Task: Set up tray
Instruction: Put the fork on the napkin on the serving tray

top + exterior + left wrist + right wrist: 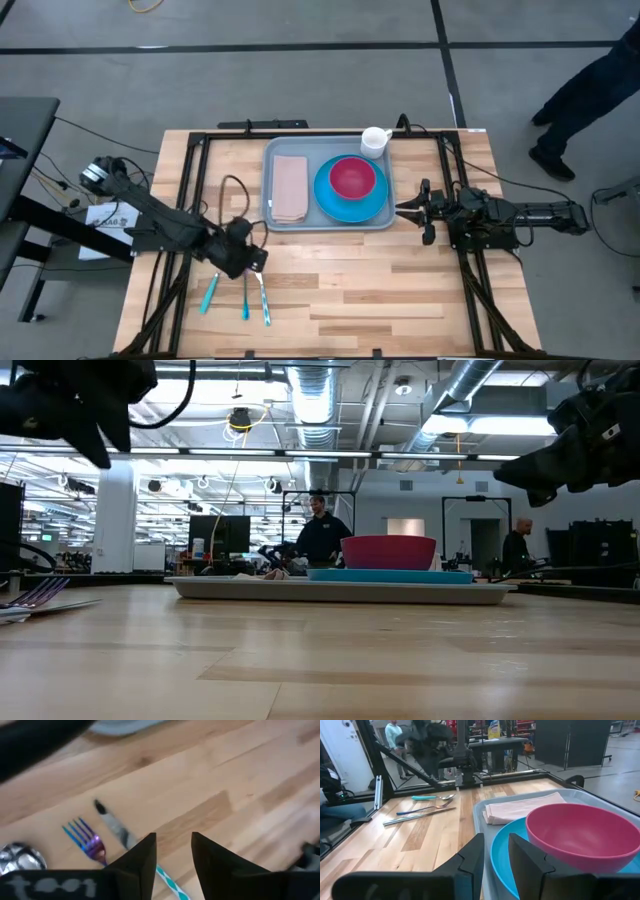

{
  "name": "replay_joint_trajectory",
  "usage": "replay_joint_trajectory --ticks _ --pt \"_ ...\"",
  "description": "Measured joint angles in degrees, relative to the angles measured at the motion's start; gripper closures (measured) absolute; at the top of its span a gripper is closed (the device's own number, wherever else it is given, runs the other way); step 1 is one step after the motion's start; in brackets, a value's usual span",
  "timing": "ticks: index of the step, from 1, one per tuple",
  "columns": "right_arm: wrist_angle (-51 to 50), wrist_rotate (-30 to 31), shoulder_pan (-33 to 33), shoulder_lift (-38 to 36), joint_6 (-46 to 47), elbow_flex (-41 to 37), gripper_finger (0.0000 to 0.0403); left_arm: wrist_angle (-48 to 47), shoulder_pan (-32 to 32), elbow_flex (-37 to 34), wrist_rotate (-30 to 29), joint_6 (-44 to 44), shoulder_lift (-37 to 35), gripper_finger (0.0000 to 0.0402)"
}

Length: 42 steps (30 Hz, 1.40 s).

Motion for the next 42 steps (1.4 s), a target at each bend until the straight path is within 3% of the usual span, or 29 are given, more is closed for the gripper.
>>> replay_joint_trajectory --ticks 11,23,29,36,42 --pt "-0.01 0.0 0.0 0.0 -0.01 0.0 0.0321 -1.91 -0.79 1.54 15.72 -15.02 10.62 0.0301" --pt "-0.01 0.0 0.02 0.0 0.0 0.0 0.0321 -1.95 -2.43 1.54 13.05 -30.89 12.43 0.0301" --pt "-0.01 0.0 0.02 0.0 -0.01 0.0 0.0321 -1.9 -2.44 1.53 13.26 -32.42 14.16 0.0301" --pt "-0.01 0.0 0.02 -0.02 0.01 0.0 0.0321 0.23 -2.46 1.82 18.0 -30.68 20.38 0.0301" --pt "-0.01 0.0 0.02 0.0 0.0 0.0 0.0321 -1.2 -2.44 1.82 18.64 -30.72 20.88 0.0301"
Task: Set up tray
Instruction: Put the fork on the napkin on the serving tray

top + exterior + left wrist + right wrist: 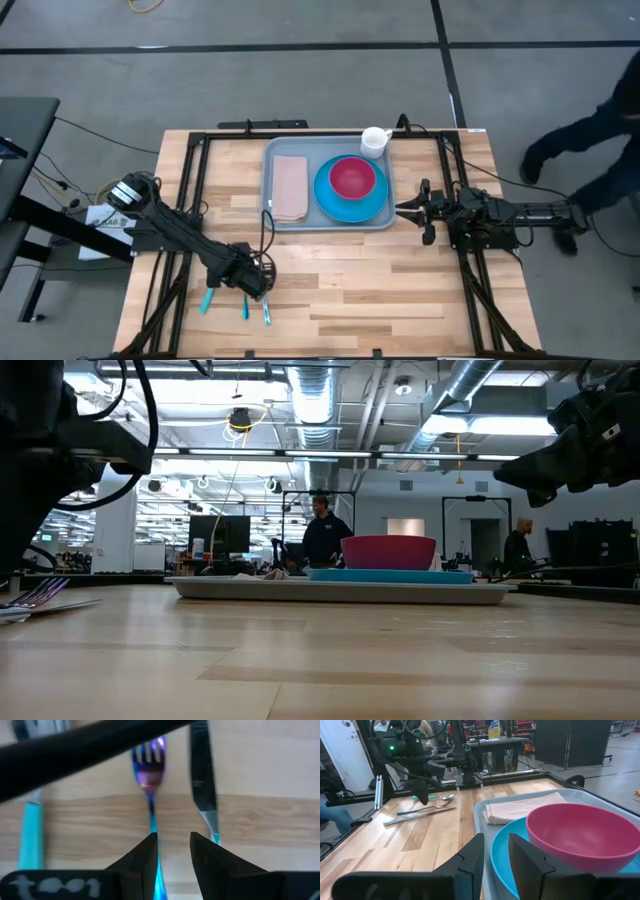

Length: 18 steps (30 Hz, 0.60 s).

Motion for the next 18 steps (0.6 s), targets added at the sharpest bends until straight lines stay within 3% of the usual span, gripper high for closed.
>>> replay_joint_trajectory --ticks 18 --pt "0.0 -0.01 0.0 0.0 0.0 0.0 0.0321 -1.73 0.0 -0.24 -0.88 -1.2 0.28 0.0301"
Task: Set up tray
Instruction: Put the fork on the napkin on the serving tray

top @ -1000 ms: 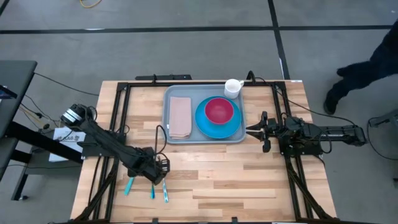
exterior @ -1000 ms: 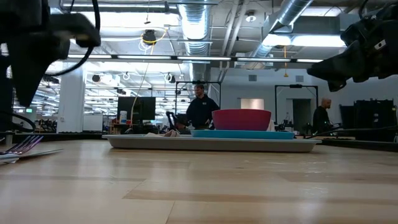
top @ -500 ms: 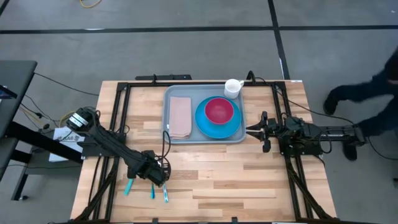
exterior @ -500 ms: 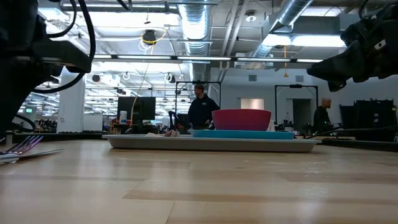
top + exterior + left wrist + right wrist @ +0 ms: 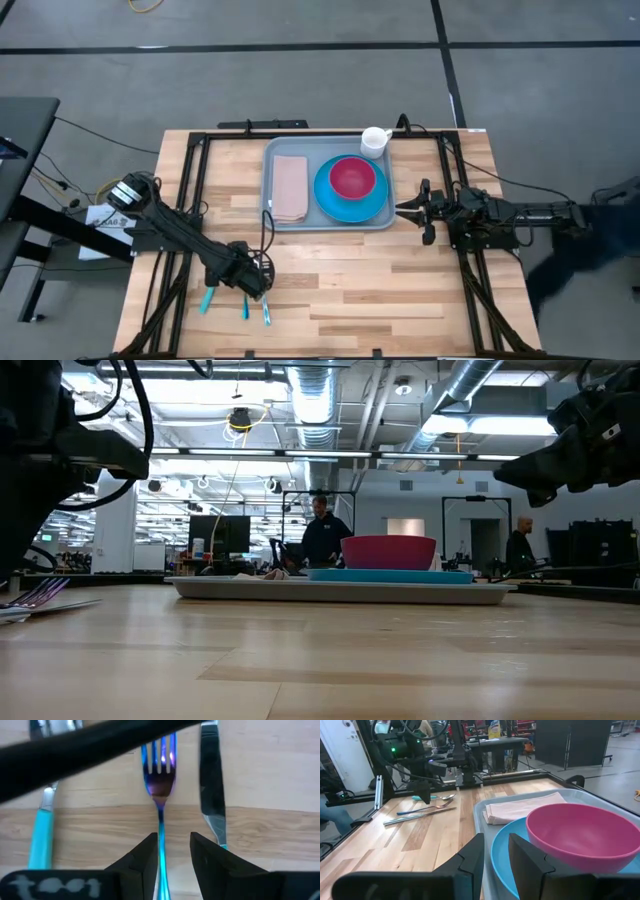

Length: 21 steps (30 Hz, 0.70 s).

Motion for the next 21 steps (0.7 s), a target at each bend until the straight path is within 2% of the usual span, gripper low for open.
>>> replay_joint_trajectory --ticks 3,8,21 --pt "0.0 0.0 0.0 0.0 0.0 0.0 0.0321 1.45 -0.17 0.0 0.06 0.09 2.02 0.0301" --pt "0.0 0.01 -0.02 0.0 0.01 0.0 0.0321 1.26 -0.22 0.04 3.87 2.59 4.07 0.0301" --pt "0.0 0.01 0.0 0.0 0.01 0.0 0.0321 1.59 -0.24 0.07 3.81 2.54 4.41 0.0301"
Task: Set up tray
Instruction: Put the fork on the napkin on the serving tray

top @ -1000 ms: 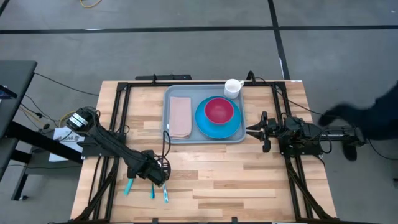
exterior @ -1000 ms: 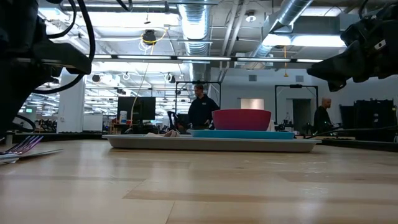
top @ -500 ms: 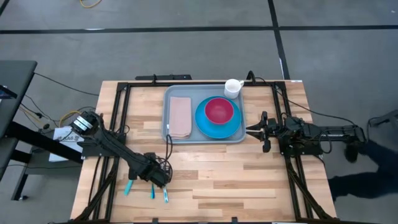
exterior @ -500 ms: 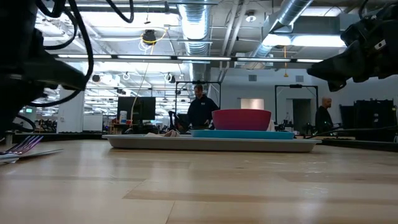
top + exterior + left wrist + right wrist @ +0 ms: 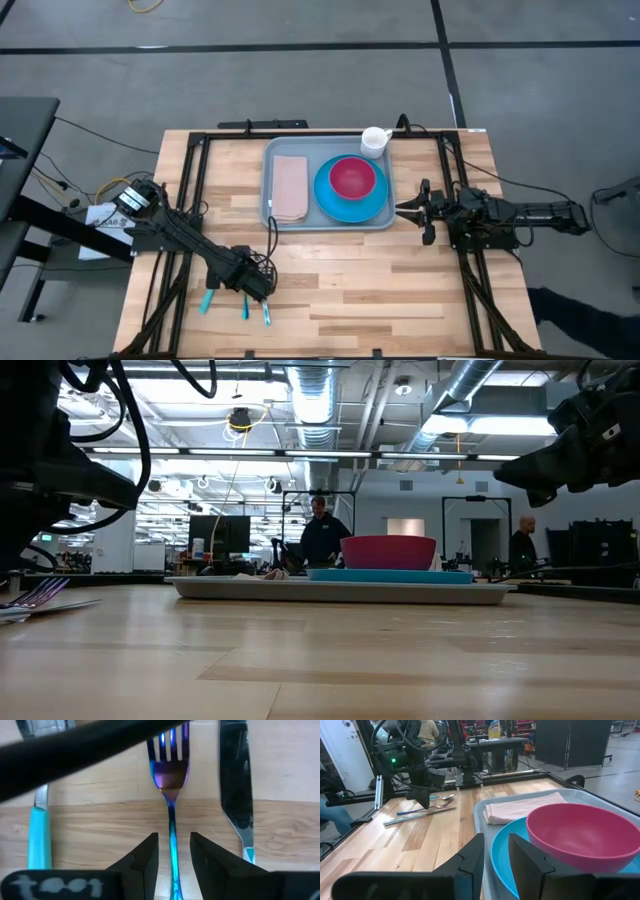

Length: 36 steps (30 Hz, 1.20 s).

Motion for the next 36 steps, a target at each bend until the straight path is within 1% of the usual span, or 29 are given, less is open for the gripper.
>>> replay_joint_trajectory --ticks 11,13,17,19,25,28,34,36 --pt "0.0 -0.02 0.0 0.0 -0.01 0.0 0.0321 1.35 0.0 0.0 -1.45 -0.15 0.0 0.0301" --pt "0.0 0.0 0.0 0.0 0.0 0.0 0.0321 1.31 0.0 0.0 -1.44 -0.15 0.18 0.0301" --pt "0.0 0.0 0.0 -0.02 0.0 0.0 0.0321 2.01 -0.31 0.35 -0.53 -0.31 2.84 0.0301" --pt "0.0 0.0 -0.02 0.0 -0.02 0.0 0.0321 2.56 -0.19 0.31 0.6 1.36 3.76 0.0301" --pt "0.0 0.0 -0.02 0.0 -0.02 -0.02 0.0321 0.33 -0.24 1.6 0.09 1.73 3.18 0.0303" --pt "0.0 -0.01 -0.02 0.0 0.0 0.0 0.0321 -2.19 -0.29 2.39 1.0 1.71 3.26 0.0319" --pt "0.0 -0.01 -0.01 0.0 -0.01 0.0 0.0321 -3.37 -0.33 2.4 2.08 1.7 3.26 0.0386" --pt "0.0 0.0 0.0 -0.01 -0.01 0.0 0.0321 -3.41 -0.33 2.43 1.92 1.81 3.23 0.0395"
